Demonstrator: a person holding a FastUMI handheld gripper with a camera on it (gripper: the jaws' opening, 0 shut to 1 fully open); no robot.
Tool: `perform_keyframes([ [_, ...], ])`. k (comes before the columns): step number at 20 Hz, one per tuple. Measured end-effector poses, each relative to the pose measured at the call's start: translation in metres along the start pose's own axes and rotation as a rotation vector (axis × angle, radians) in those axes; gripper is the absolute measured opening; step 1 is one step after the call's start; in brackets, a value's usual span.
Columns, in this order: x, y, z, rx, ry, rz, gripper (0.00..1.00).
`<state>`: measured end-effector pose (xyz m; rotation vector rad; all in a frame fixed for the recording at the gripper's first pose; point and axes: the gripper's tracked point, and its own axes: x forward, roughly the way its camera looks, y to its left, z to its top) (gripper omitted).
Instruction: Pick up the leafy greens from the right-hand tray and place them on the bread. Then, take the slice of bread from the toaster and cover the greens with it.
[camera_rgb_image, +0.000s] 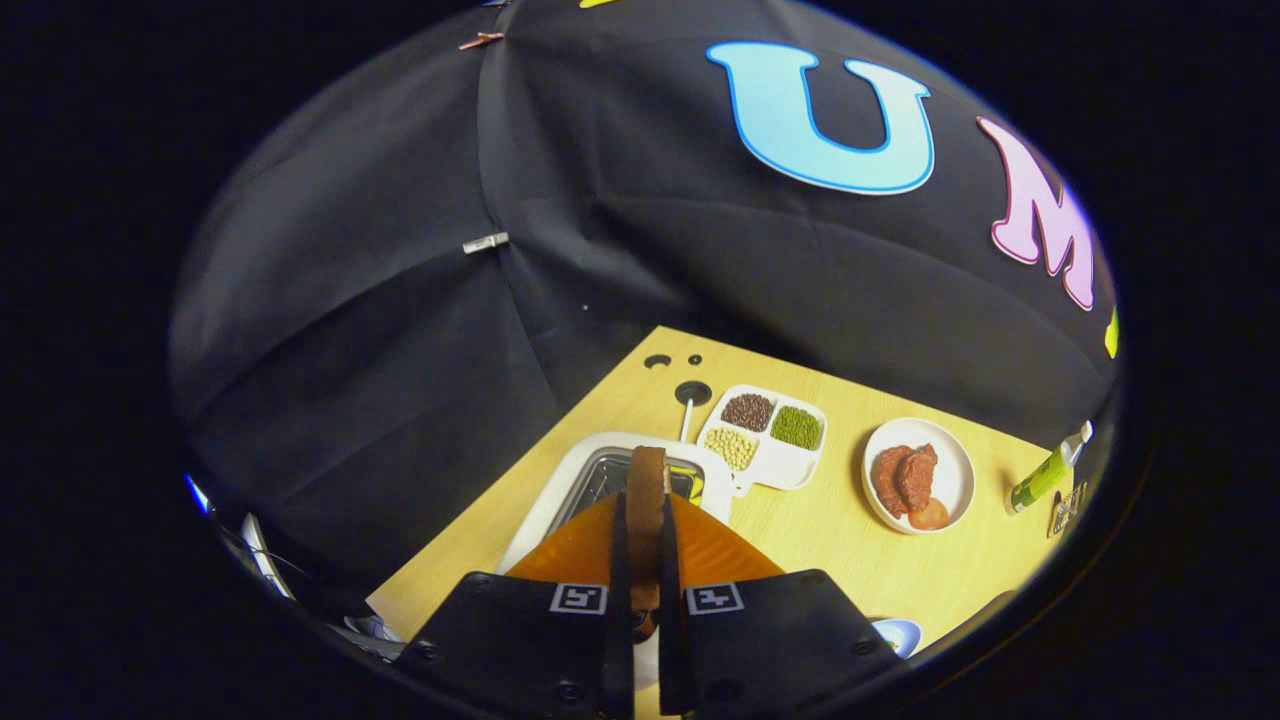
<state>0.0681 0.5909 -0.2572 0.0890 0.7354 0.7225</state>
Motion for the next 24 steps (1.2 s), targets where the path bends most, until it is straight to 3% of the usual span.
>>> perform_keyframes([
  [5,-0.053,-0.009,0.032,0.012,-0.117,0.062,0.14],
  [10,-0.114,-0.050,0.034,0.017,-0.178,0.048,0.14],
  [13,-0.145,-0.082,0.017,0.044,-0.171,0.034,0.14],
  [18,-0.188,-0.145,-0.027,0.059,-0.161,-0.066,0.14],
  [24,-0.204,-0.185,-0.090,0.170,-0.147,-0.159,0.14],
])
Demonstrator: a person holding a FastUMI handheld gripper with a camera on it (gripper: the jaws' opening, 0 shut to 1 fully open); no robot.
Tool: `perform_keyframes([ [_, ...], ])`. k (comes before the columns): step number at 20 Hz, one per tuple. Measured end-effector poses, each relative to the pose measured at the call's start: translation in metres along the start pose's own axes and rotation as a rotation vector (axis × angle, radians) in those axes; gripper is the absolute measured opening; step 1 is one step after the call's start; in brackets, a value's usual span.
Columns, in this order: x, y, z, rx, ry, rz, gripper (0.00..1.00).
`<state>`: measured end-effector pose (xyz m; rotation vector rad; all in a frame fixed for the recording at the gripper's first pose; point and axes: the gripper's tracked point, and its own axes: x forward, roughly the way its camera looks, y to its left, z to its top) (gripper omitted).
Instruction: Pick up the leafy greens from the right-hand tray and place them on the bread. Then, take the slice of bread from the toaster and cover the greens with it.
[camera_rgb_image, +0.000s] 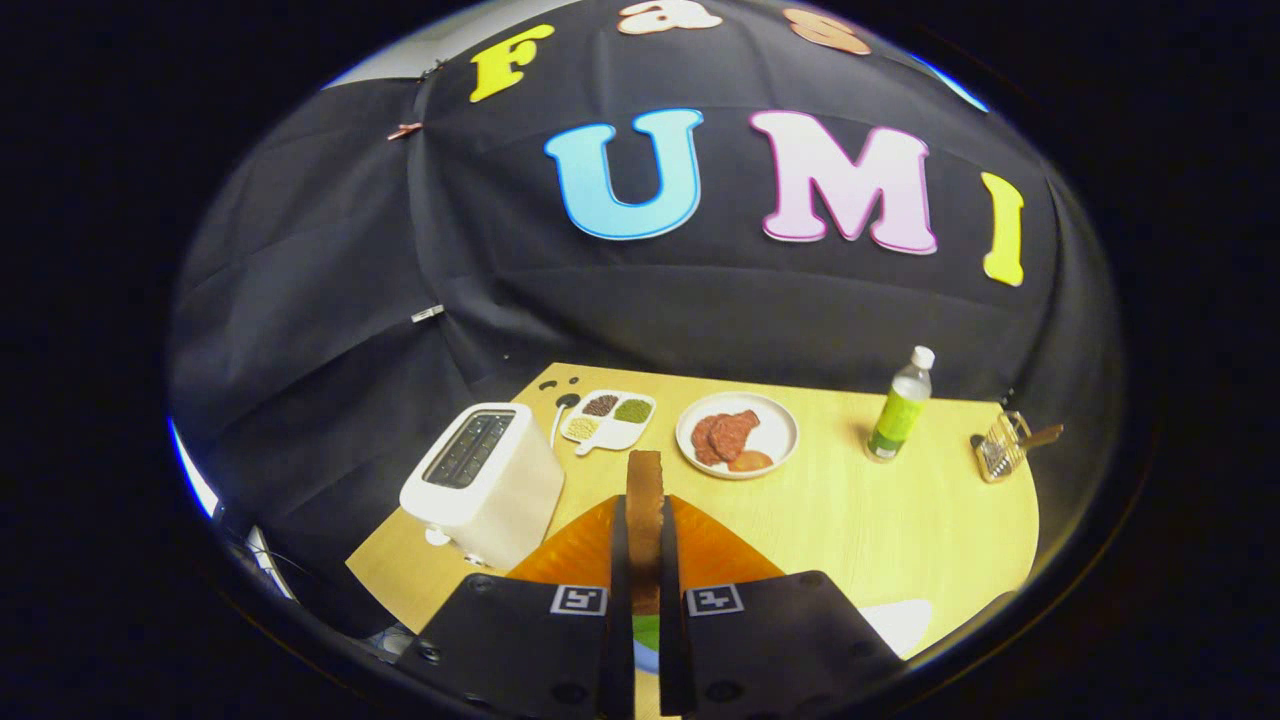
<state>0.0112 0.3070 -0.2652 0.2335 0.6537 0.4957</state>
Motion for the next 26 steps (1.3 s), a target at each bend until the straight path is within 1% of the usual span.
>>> perform_keyframes([
  [4,0.003,-0.011,-0.036,0.131,0.025,-0.029,0.14],
  [6,0.008,-0.013,-0.051,0.173,0.043,-0.043,0.14],
  [8,0.018,-0.018,-0.067,0.212,0.065,-0.060,0.14],
  [12,0.044,-0.018,-0.091,0.349,0.097,-0.063,0.14],
  [16,0.060,-0.029,-0.111,0.379,0.105,-0.096,0.14],
  [19,0.057,-0.054,-0.126,0.382,0.111,-0.160,0.14],
  [23,0.051,-0.069,-0.143,0.390,0.157,-0.178,0.15],
  [25,0.050,-0.074,-0.150,0.387,0.183,-0.186,0.23],
  [26,0.049,-0.076,-0.151,0.380,0.188,-0.191,0.25],
])
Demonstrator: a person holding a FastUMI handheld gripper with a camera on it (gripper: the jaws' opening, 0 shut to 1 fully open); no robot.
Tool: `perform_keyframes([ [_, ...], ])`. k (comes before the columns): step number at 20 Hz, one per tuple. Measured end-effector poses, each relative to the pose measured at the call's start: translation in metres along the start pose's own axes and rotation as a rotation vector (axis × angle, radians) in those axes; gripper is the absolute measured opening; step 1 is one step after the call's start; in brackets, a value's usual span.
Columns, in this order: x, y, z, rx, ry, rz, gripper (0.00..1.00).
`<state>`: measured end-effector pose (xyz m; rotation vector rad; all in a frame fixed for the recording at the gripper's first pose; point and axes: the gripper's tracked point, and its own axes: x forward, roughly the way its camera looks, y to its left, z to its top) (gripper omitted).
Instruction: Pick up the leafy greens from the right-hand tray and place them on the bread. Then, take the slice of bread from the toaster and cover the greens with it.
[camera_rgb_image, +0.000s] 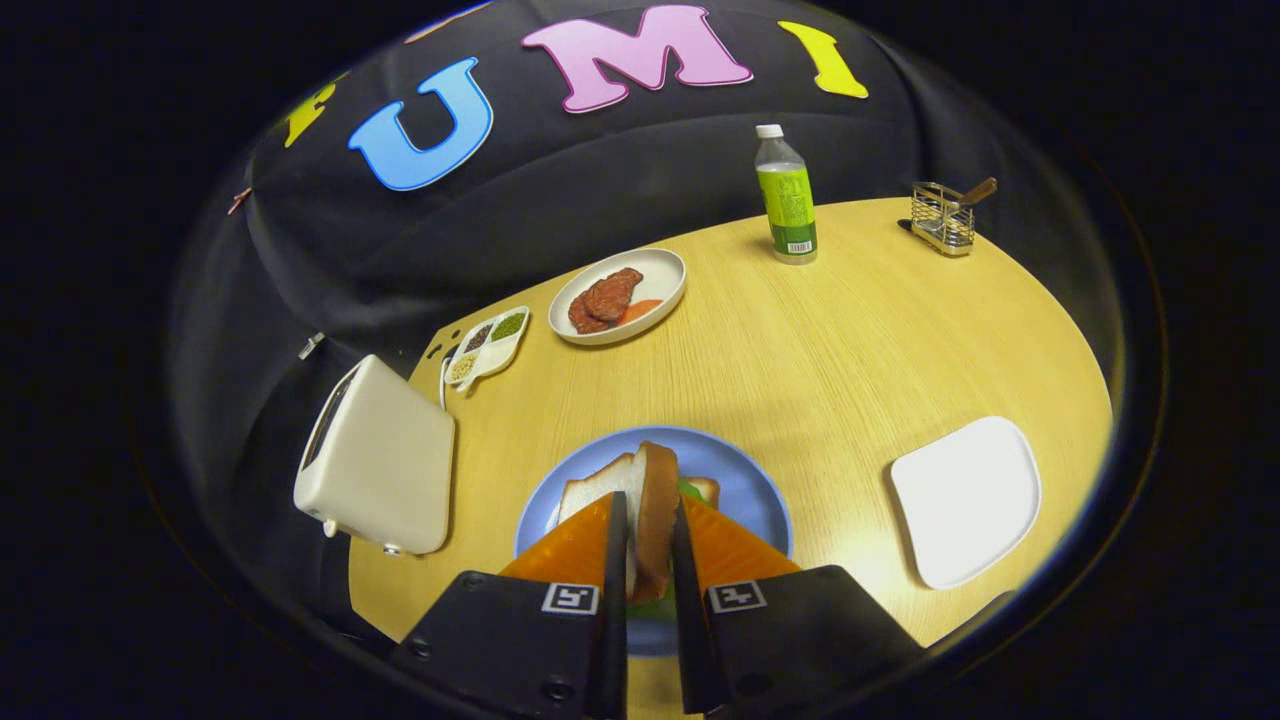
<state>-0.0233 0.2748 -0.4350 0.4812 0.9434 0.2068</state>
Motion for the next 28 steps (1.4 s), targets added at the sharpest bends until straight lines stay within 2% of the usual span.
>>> perform_keyframes([
  [2,0.001,-0.008,-0.003,-0.014,0.010,-0.021,0.28],
  [6,-0.001,-0.023,-0.014,-0.041,0.044,-0.070,0.44],
  [9,-0.008,-0.035,-0.012,-0.063,0.035,-0.094,0.49],
  [11,-0.014,-0.042,-0.009,-0.066,0.027,-0.099,0.60],
  [12,-0.017,-0.045,-0.006,-0.068,0.020,-0.100,0.71],
  [14,-0.028,-0.052,0.003,-0.091,-0.006,-0.107,0.74],
  [18,-0.058,-0.051,0.031,-0.153,-0.077,-0.087,0.86],
  [22,-0.106,-0.040,0.076,-0.304,-0.203,-0.076,0.99],
  [25,-0.148,-0.030,0.115,-0.408,-0.330,-0.093,1.00],
  [28,-0.183,-0.020,0.146,-0.441,-0.424,-0.100,1.00],
])
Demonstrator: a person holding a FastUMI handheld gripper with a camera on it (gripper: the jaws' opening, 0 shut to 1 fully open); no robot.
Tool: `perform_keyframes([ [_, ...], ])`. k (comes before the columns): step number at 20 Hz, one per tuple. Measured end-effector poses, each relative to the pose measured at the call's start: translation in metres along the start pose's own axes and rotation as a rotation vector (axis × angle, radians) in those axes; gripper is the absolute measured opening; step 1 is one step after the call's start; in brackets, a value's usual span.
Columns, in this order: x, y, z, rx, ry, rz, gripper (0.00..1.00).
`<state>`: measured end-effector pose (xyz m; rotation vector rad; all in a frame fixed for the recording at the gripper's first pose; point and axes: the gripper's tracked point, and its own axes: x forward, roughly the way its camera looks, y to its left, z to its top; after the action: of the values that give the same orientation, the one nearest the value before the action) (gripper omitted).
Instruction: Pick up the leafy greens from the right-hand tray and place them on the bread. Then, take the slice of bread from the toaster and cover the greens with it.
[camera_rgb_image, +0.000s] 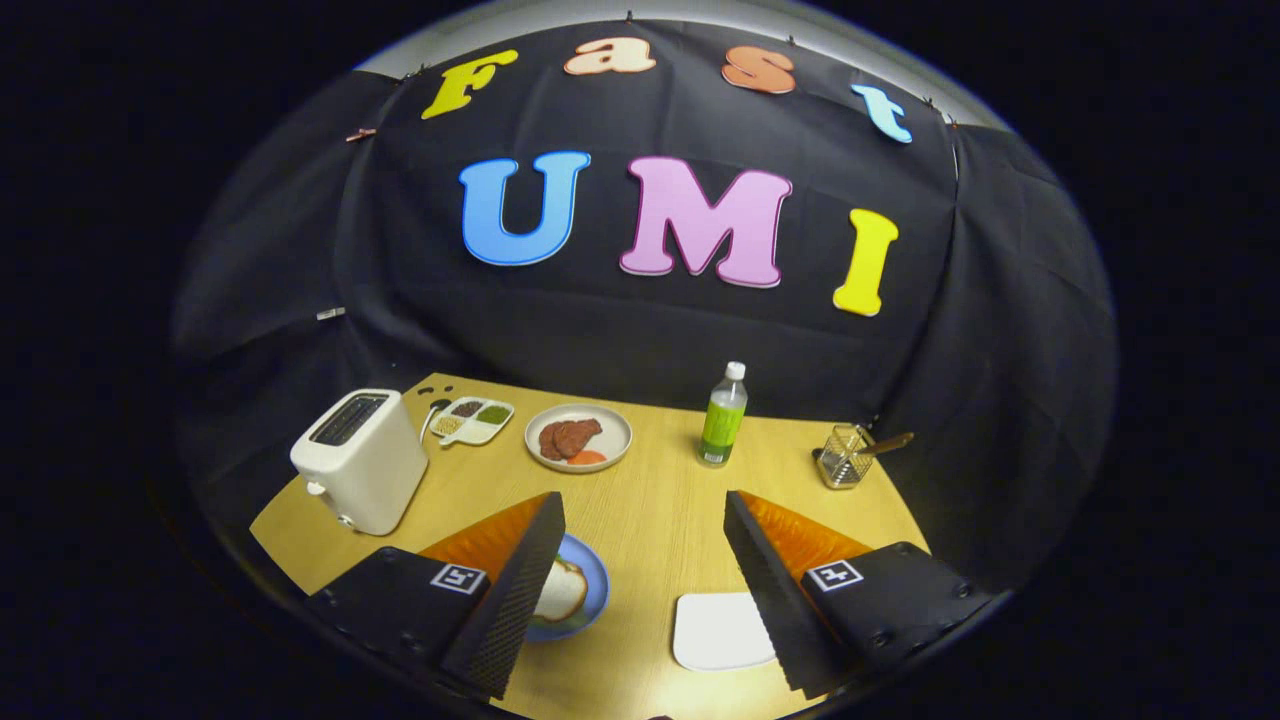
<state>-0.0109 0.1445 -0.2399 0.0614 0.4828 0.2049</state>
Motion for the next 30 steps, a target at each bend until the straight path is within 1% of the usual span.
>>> perform_keyframes([
  [4,-0.025,-0.013,0.033,0.038,-0.066,-0.015,0.99],
  [10,-0.061,-0.046,0.077,0.047,-0.177,-0.075,0.98],
  [13,-0.073,-0.054,0.089,0.076,-0.209,-0.084,0.99],
  [16,-0.083,-0.065,0.100,0.060,-0.240,-0.101,0.99],
  [23,-0.095,-0.060,0.129,-0.017,-0.346,-0.103,0.98],
  [25,-0.090,-0.061,0.130,-0.031,-0.352,-0.115,0.98],
  [28,-0.087,-0.057,0.128,-0.020,-0.344,-0.089,0.98],
  [30,-0.083,-0.062,0.127,-0.016,-0.338,-0.093,0.97],
])
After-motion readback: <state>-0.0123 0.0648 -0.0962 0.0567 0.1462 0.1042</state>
